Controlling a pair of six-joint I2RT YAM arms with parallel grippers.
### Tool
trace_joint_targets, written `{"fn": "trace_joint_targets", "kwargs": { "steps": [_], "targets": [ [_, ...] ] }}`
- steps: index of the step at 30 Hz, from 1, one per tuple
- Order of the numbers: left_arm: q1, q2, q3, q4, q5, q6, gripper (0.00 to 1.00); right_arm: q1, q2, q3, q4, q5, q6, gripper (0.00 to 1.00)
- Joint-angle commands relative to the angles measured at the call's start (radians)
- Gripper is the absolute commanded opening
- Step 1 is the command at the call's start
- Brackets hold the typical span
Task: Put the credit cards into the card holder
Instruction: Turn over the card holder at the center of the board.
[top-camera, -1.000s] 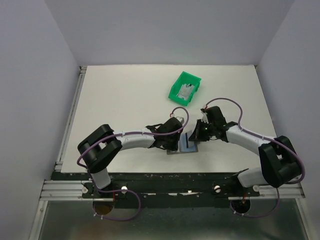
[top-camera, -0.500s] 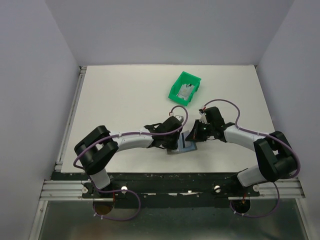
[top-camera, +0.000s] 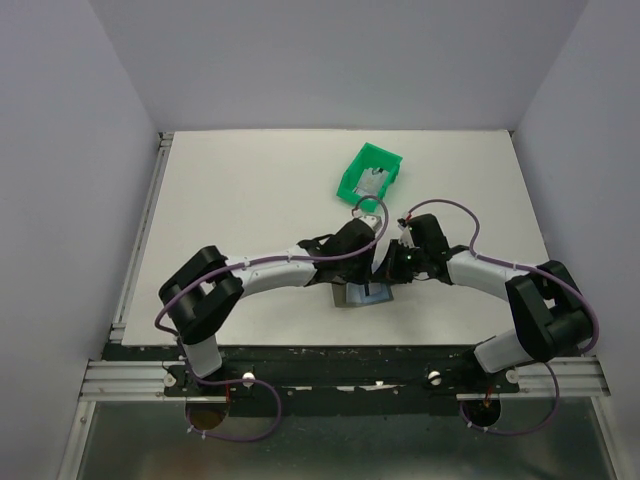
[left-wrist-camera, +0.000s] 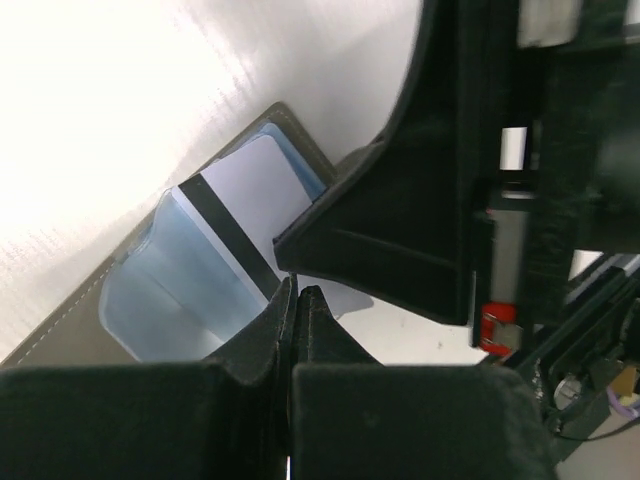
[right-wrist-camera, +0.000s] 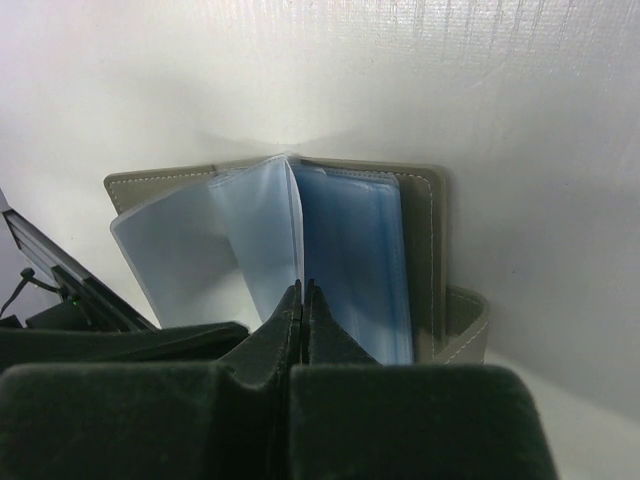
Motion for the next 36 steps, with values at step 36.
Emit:
{"fn": "trace_joint_targets", "kwargs": {
  "steps": [36],
  "targets": [
    [0.003,-0.056,-0.242,-0.026,-0.098,-0.032,0.00,0.006,-0.068,-0.031,-0.192,0.185,-0.010,0.00]
  ]
}}
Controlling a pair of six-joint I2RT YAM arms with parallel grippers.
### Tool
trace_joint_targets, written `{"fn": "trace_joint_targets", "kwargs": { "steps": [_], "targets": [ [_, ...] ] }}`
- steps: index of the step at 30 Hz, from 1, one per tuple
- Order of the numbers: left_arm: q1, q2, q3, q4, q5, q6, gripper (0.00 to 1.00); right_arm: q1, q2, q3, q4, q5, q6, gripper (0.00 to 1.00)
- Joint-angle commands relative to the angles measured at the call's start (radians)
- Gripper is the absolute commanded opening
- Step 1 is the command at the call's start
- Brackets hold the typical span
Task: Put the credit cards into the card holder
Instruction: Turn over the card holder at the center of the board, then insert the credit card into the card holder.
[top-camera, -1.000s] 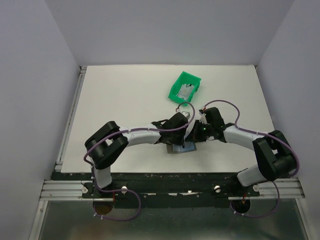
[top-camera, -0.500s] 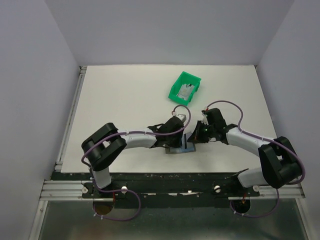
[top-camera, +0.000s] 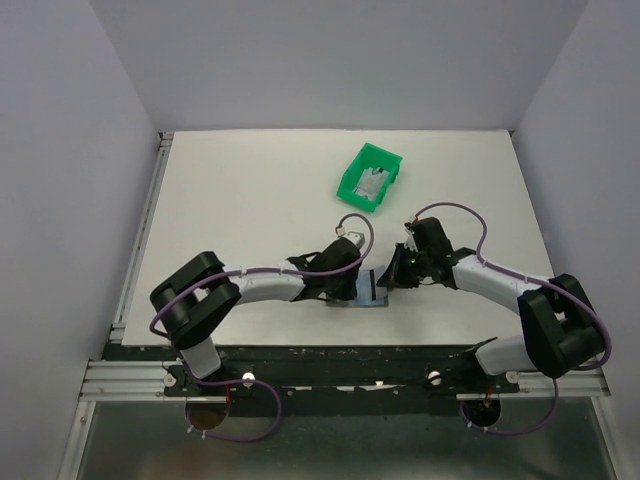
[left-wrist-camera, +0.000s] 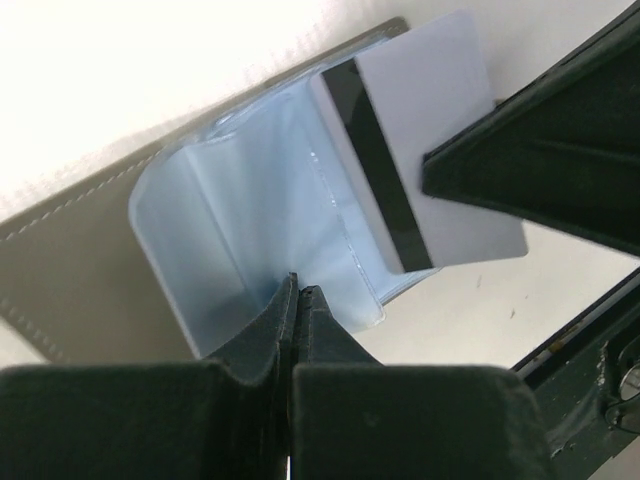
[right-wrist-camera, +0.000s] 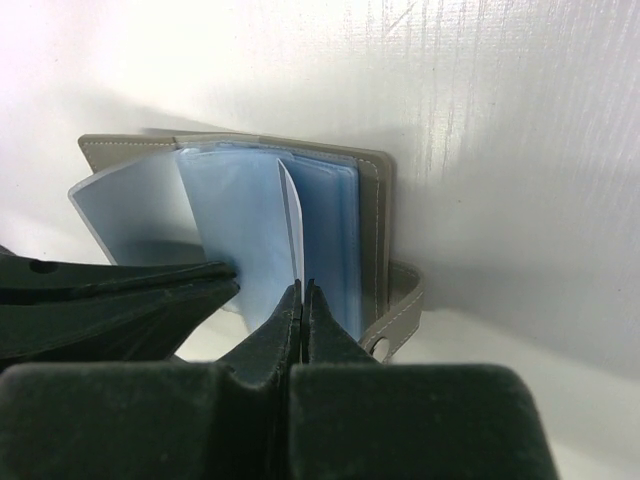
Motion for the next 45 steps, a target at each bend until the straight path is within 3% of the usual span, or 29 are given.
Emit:
{"fn": "trace_joint_targets", "kwargs": {
  "steps": [1,16,24,32,36,45],
  "targets": [
    [0.004,-0.051,-0.045,-0.161,-0.086,0.020,0.00,0.002,0.023,-0.015,-0.071,0.082,-0.036,0.00],
    [0.056,-0.218,-0.093,-0.253,-0.172,0.024,0.00,0.003,0.023,-0.013,-0.061,0.070,-0.038,0.01],
    [0.056,-0.384,-0.008,-0.277,-0.202,0.060,0.00,0.002,0.012,-0.006,-0.075,0.078,-0.042,0.01],
    [0.028,-0.263,0.116,-0.175,-0.062,0.138,0.00,0.002,0.008,-0.006,-0.080,0.081,-0.041,0.01],
    [0.008,-0.157,0.177,-0.211,-0.040,0.152,0.00,0.002,0.006,-0.004,-0.084,0.081,-0.039,0.00],
    [0.005,-0.095,0.141,-0.251,-0.062,0.167,0.00,0.003,0.011,-0.003,-0.089,0.087,-0.047,0.00]
  ]
}}
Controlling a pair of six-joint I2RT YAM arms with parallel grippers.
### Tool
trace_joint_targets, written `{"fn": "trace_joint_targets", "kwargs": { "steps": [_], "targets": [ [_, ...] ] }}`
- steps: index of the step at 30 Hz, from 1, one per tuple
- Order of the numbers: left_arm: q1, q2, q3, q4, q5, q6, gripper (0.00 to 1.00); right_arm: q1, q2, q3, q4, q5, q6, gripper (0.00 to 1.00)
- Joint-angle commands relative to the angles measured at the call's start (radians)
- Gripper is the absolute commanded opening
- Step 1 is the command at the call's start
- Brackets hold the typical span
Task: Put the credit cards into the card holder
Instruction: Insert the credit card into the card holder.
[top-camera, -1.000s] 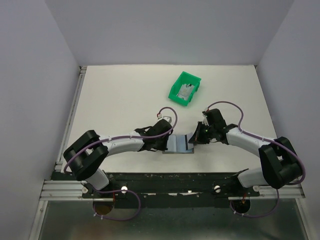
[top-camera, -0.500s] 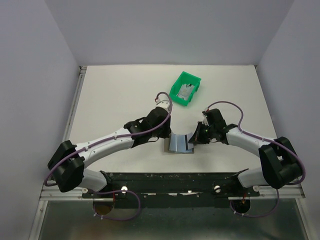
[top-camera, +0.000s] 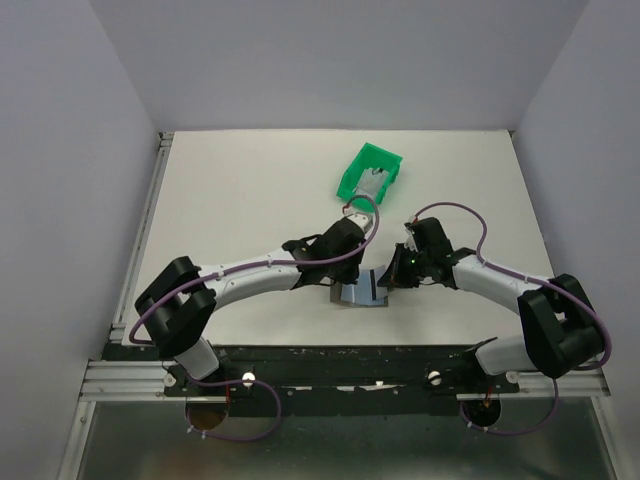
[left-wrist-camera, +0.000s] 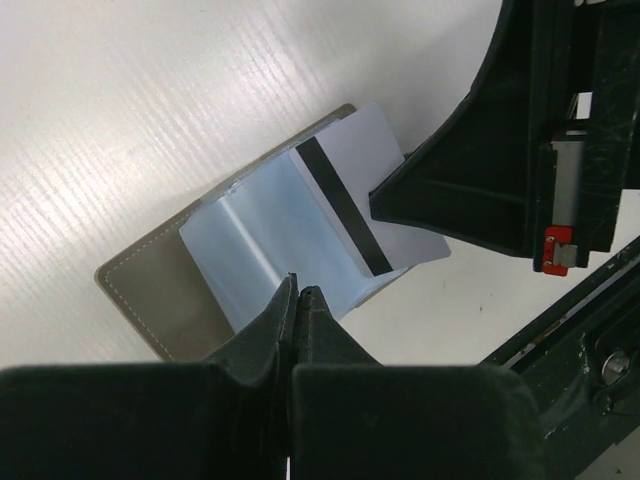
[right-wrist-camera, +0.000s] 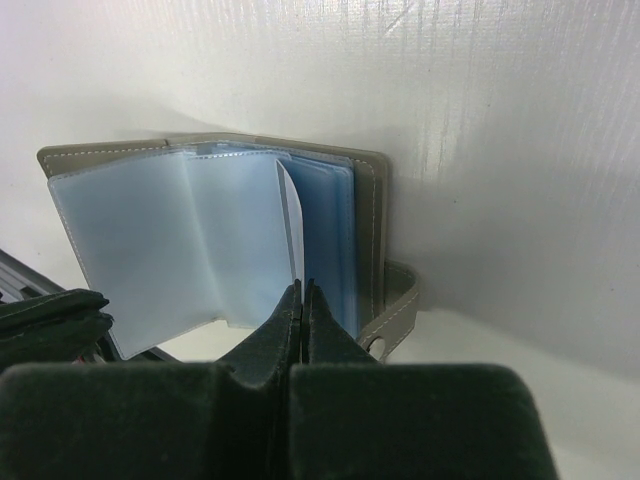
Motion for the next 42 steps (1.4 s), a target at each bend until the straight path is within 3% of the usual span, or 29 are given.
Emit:
{"fn": "trace_joint_targets", "kwargs": {
  "steps": [1,6,15,24,33,42],
  "targets": [
    [-0.001,0.011,-0.032,-0.048,-0.015,0.018,0.00,0.003,0.014,-0.001,-0.084,0.079,-0.037,0.00],
    [-0.001,-0.023,-0.115,-0.066,-0.106,-0.028,0.00,0.002,0.005,0.005,-0.093,0.082,-0.037,0.00],
    [-0.001,0.020,-0.143,-0.048,-0.098,-0.047,0.00,0.003,-0.083,0.056,-0.162,0.074,-0.059,0.00],
    [-0.001,0.029,-0.114,-0.052,-0.098,-0.033,0.00,0.002,-0.152,0.141,-0.150,-0.076,-0.089,0.01],
    [-0.001,0.022,-0.120,-0.045,-0.097,-0.044,0.00,0.046,-0.006,0.200,-0.069,-0.159,-0.059,0.01],
    [-0.001,0.020,-0.118,-0.043,-0.098,-0.047,0.00,0.120,0.055,0.129,0.006,-0.099,0.038,0.00]
  ]
}}
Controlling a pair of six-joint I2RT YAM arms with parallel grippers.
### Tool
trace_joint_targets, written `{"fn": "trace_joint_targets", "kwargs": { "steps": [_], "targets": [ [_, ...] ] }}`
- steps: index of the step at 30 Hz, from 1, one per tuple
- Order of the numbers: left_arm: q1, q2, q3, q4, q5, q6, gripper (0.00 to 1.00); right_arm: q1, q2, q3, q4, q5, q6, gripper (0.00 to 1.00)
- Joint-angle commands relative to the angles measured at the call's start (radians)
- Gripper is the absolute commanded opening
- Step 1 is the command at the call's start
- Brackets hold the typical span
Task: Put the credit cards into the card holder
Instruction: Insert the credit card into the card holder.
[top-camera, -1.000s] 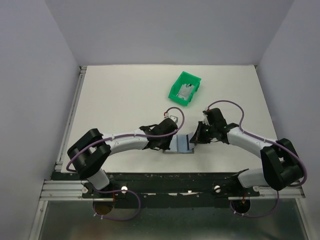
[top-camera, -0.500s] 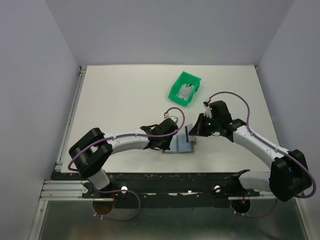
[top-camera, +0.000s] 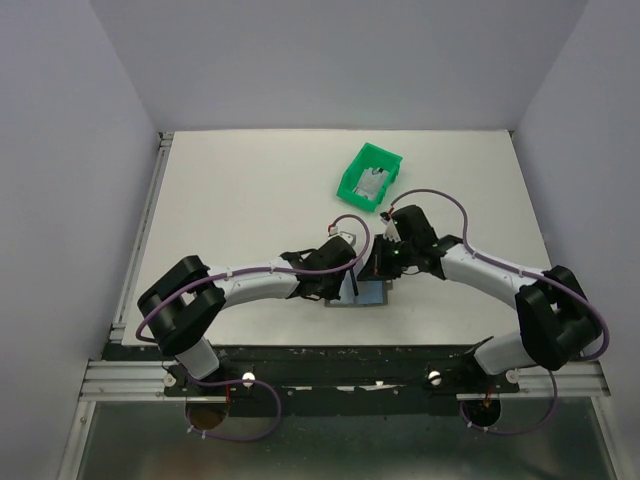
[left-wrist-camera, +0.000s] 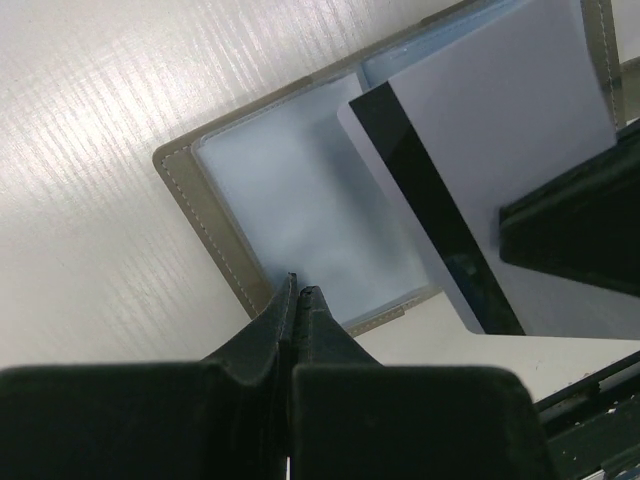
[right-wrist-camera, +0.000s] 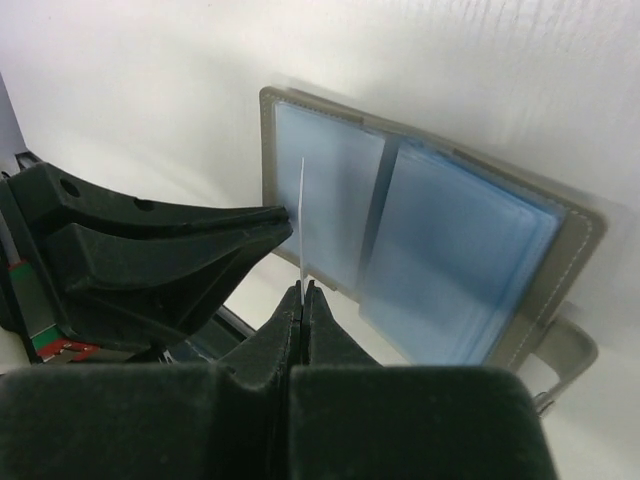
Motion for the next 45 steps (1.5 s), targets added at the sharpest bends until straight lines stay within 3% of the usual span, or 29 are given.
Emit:
{"fn": "trace_joint_targets", "kwargs": {
  "steps": [1,12,45],
  "targets": [
    [-0.002,0.000,0.022,0.005,-0.018,-0.010,0.00,0.015,-0.001,-0.062,0.067,0.021,0.059,0.00],
    [-0.002,0.007,0.022,0.008,-0.013,-0.010,0.00,0.016,-0.004,-0.154,0.120,0.064,0.074,0.00],
    [-0.002,0.010,0.020,0.011,-0.015,-0.018,0.00,0.016,0.002,-0.169,0.177,0.034,0.070,0.00]
  ]
}}
